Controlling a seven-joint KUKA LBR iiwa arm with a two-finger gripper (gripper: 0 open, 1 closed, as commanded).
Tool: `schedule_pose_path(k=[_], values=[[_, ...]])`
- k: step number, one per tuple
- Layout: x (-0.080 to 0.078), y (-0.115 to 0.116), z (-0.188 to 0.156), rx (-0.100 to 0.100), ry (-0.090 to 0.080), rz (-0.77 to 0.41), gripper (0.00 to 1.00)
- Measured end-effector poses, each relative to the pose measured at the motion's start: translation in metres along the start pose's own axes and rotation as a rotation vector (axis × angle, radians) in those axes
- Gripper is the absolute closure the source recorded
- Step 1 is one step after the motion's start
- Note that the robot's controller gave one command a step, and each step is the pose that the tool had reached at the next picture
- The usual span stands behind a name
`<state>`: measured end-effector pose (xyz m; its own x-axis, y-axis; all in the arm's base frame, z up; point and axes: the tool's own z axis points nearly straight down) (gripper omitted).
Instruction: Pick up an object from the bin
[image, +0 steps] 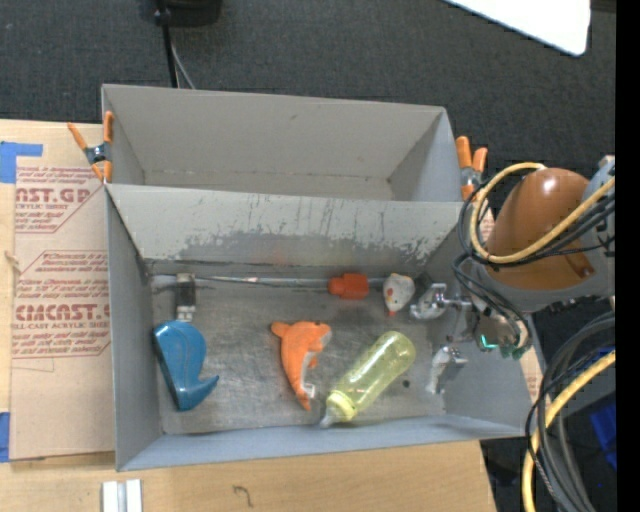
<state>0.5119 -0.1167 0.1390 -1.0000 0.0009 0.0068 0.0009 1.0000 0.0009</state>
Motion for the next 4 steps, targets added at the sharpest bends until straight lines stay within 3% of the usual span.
schedule_pose_path(k=[1, 2, 3, 4], values=[[-0.002, 0.0, -0.004, 0.001, -0.008, -0.001, 0.0], [0.0, 0.026, 0.033, 0.006, -0.016, -0.216, 0.0], [0.006, 0.042, 0.044, -0.002, 0.003, -0.395, 0.0], [-0.003, 0.044, 0.017, 0.003, -0.011, -0.402, 0.0]])
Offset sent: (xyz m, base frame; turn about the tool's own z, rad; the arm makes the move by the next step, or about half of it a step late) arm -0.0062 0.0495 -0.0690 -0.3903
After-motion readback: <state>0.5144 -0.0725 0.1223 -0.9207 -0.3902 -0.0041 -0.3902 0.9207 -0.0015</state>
